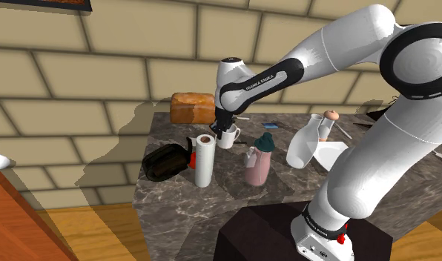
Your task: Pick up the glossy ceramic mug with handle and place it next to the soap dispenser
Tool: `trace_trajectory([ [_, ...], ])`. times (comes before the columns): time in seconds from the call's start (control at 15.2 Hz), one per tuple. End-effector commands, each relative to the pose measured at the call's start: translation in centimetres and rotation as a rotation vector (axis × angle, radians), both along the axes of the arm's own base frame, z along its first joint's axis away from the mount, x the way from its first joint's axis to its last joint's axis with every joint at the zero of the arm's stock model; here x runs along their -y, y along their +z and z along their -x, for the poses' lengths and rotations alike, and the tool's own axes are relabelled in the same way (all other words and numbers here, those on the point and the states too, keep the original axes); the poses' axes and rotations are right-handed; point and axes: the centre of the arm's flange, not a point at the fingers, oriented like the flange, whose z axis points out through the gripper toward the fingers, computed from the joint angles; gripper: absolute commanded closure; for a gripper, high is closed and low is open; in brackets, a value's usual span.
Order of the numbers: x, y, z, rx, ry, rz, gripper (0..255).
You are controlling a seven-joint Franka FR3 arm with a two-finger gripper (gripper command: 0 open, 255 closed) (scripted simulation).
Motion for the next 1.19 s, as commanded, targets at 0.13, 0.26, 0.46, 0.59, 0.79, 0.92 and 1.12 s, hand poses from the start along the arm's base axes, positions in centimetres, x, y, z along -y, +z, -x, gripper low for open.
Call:
trace_trajectory([
  [0.13,0.0,-0.1,0.0,-0.002,0.0,0.0,0],
  [0.26,0.0,-0.1,0.0,-0.002,0.0,0.0,0],
  [0.46,-0.1,1.2,0.1,-0.002,0.0,0.0,0],
  [0.59,-0.2,3.9,0.2,-0.002,0.0,0.0,0],
  [0.79,-0.3,4.9,0.3,-0.002,0.0,0.0,0],
  [0.92,-0.3,4.9,0.3,-0.002,0.0,0.0,0],
  [1.12,-0.3,4.9,0.3,-0.002,0.0,0.0,0],
])
